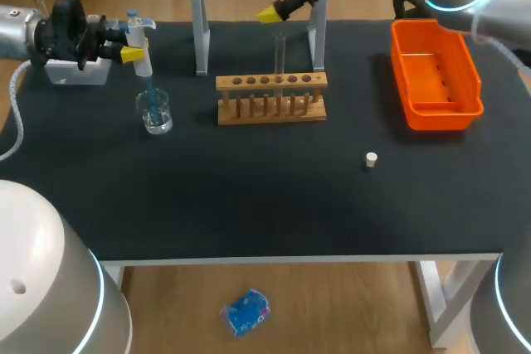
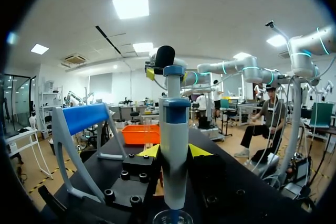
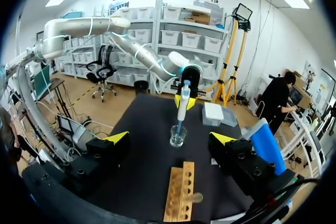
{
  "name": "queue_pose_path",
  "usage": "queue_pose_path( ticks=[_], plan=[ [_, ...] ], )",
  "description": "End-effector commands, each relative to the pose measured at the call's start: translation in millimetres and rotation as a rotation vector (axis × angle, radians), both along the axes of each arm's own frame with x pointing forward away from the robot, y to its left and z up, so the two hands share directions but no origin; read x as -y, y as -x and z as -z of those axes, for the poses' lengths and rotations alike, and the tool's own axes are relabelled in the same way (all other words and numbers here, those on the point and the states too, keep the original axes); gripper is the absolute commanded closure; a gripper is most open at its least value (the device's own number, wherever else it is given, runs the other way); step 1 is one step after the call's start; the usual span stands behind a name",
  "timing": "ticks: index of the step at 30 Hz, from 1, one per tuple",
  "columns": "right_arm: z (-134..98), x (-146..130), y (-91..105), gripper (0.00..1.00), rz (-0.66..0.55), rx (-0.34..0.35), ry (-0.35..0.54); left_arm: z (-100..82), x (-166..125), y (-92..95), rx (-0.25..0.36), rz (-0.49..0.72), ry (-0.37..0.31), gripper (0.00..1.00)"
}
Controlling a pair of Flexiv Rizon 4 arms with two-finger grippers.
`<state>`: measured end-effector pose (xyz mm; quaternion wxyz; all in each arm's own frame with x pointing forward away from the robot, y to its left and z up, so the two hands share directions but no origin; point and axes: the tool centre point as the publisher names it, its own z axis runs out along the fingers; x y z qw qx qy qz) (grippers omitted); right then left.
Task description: Invert the test tube, pick up the pipette, mount the tip to pipette, aspirate from beaker and dispense into the tube, eject the tip, return the pipette, and cap with the stopper.
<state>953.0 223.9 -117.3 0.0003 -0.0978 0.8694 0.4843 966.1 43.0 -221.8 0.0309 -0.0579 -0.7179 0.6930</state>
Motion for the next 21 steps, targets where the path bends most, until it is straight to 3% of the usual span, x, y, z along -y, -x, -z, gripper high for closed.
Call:
queue_pose_path(
  ticks=[1, 10, 21],
  plan=[
    [-0.6, 43.7, 4.6, 0.0, 0.007, 0.005, -0.005, -1.1, 0.2, 0.4, 0.0, 0.0, -0.002, 1.0],
    [24.6, 87.6, -10.0, 0.0, 0.042, -0.019, -0.012, -1.1, 0.2, 0.4, 0.0, 0.0, -0.002, 1.0],
    [69.9, 98.7, -22.5, 0.0, 0.045, -0.02, 0.002, -1.1, 0.2, 0.4, 0.0, 0.0, -0.002, 1.0]
  ],
)
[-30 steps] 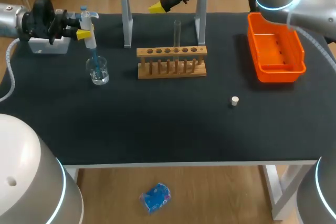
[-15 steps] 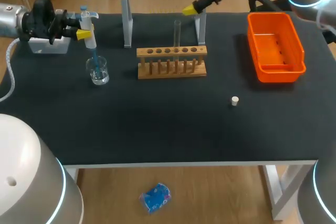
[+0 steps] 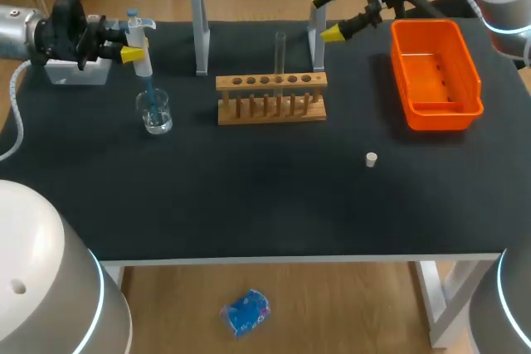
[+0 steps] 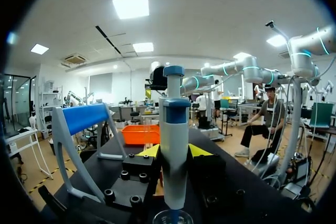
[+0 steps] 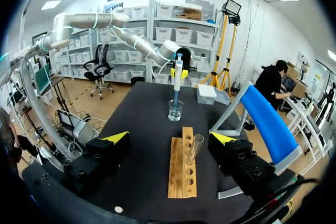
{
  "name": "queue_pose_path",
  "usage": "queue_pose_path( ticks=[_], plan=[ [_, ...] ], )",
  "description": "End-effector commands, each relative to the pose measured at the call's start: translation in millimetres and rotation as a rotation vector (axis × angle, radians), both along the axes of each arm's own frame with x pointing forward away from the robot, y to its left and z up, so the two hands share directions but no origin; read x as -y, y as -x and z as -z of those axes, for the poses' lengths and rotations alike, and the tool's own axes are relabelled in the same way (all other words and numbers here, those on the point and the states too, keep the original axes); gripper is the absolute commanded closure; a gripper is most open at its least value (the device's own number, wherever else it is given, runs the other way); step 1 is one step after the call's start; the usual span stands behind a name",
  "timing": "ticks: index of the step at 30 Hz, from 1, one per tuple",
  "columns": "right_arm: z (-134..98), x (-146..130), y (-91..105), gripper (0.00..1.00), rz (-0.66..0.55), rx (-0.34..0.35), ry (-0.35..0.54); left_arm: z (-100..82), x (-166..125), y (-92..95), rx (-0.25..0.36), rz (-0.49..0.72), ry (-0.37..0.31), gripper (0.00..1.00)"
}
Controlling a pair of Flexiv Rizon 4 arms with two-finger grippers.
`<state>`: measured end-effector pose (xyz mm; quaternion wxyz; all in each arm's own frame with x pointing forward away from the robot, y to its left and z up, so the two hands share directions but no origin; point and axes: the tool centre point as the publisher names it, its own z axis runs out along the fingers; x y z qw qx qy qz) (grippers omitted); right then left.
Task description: Invert the test tube, pick up the pipette, mount the tip to pipette, aspirate from beaker and dispense into the tube, eject the tip, return the pipette, and cap with the stopper.
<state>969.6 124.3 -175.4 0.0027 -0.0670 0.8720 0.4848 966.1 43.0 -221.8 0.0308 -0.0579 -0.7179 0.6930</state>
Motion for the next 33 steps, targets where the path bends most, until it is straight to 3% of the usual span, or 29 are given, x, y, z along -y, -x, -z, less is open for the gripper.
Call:
queue_pose_path(
  ticks=[1, 12, 33],
  plan=[
    [14.7, -1.0, -6.2, 0.0, -0.013, 0.013, 0.007, -1.1, 0.3, 0.4, 0.0, 0.0, -0.002, 1.0],
    [41.0, -1.9, -12.1, 0.0, 0.01, 0.05, 0.034, -1.1, 0.3, 0.4, 0.0, 0.0, -0.002, 1.0],
    [85.5, -25.7, -29.6, 0.0, 0.009, -0.05, 0.027, -1.1, 0.3, 0.4, 0.0, 0.0, -0.002, 1.0]
  ],
)
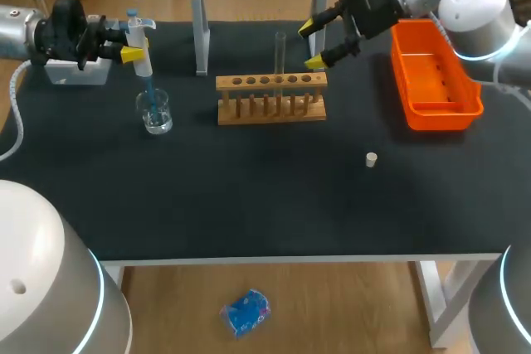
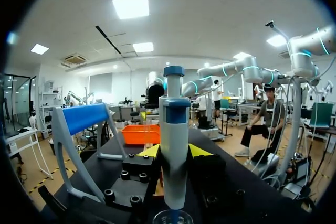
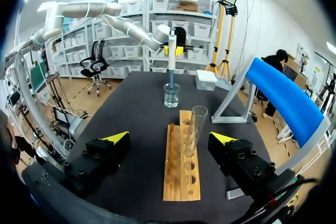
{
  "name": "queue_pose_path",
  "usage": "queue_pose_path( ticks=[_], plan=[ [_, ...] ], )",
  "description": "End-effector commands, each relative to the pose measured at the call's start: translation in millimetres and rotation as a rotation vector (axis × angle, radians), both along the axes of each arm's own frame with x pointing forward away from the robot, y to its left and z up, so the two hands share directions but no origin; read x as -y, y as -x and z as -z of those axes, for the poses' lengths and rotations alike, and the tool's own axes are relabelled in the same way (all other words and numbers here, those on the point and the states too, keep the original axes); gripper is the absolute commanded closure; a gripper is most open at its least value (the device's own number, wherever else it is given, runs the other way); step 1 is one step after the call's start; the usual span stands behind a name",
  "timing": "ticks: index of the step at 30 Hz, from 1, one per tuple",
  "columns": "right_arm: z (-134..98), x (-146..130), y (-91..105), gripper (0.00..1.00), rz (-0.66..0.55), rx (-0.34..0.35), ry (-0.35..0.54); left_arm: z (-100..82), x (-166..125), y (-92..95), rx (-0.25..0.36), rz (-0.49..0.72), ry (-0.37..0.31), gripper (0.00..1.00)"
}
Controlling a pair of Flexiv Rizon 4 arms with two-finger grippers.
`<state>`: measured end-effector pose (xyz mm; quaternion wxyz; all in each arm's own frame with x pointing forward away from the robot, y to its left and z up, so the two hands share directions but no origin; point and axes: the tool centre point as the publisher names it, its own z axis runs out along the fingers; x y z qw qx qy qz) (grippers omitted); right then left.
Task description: Invert the test tube, pick up the pipette, mount the tip to pipette, aspirate from beaker and dispense into the tube, eject the tip, return the pipette, and cap with the stopper.
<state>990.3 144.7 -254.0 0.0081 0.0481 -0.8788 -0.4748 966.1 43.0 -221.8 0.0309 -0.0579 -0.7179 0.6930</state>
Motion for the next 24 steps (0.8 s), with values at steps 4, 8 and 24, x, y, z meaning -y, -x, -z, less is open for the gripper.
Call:
queue_pose_path(
  ticks=[4, 8, 24],
  plan=[
    [9.4, -6.7, -12.7, 0.0, -0.01, -0.02, 0.001, -1.1, 0.2, 0.4, 0.0, 0.0, -0.002, 1.0],
    [6.4, -7.5, -12.7, 0.0, -0.01, -0.005, 0.016, -1.1, 0.2, 0.4, 0.0, 0.0, -0.002, 1.0],
    [6.4, -7.5, -12.7, 0.0, -0.01, -0.005, 0.016, -1.1, 0.2, 0.4, 0.0, 0.0, -0.002, 1.0]
  ],
)
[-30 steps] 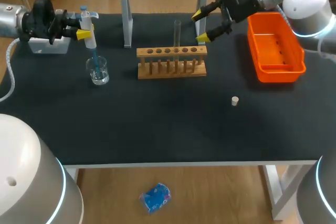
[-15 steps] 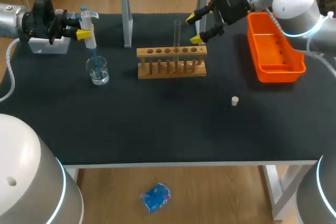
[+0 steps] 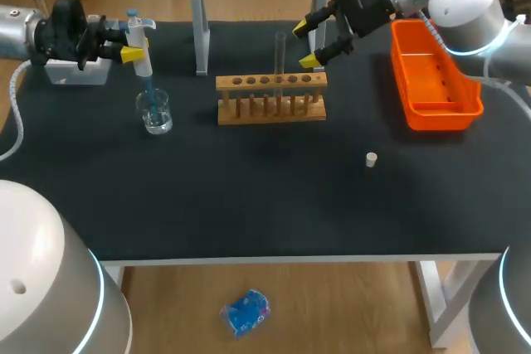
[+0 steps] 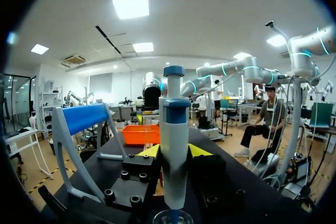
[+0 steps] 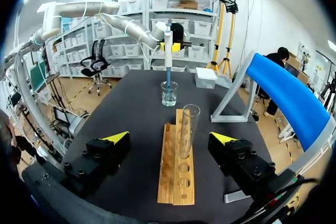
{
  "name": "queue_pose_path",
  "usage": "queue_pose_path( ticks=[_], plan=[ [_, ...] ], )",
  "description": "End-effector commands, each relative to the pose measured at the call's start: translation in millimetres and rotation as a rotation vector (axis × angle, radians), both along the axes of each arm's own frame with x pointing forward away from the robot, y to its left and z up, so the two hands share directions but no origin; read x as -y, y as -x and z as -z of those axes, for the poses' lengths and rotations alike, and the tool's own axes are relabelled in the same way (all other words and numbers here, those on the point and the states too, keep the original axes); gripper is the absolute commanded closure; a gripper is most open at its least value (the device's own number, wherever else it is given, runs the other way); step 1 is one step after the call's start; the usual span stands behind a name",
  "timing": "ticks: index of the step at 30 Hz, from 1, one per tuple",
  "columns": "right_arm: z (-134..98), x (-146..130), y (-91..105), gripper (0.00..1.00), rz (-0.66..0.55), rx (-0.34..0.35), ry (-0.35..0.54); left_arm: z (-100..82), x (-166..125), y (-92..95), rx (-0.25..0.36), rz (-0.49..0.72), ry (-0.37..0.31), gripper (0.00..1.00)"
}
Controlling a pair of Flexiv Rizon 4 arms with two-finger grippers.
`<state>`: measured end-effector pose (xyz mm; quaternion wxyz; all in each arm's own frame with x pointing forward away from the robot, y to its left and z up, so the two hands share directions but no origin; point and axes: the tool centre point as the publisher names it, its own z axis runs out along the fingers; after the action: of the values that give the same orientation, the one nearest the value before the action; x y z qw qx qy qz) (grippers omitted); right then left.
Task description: Invert the test tube, pick up the pipette, mount the tip to pipette, aspirate from beaker and dispense into the tube, eject the tip, return the pipette, and cap with the stopper.
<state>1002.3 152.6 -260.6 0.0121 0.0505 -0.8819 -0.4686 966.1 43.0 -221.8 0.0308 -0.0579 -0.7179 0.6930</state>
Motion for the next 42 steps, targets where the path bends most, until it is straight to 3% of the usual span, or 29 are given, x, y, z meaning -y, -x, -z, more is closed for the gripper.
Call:
queue_pose_path(
  ticks=[1, 22, 42],
  plan=[
    [-0.2, 0.4, -0.7, 0.0, -0.002, -0.001, 0.002, -1.1, 0.2, 0.4, 0.0, 0.0, -0.002, 1.0],
    [-0.2, 0.4, -0.7, 0.0, -0.002, -0.001, 0.002, -12.5, 3.6, 15.1, 0.026, -0.006, 0.018, 1.0],
    [-0.2, 0.4, -0.7, 0.0, -0.002, -0.001, 0.002, -55.2, 8.6, 20.4, 0.055, -0.007, -0.018, 1.0]
  ],
)
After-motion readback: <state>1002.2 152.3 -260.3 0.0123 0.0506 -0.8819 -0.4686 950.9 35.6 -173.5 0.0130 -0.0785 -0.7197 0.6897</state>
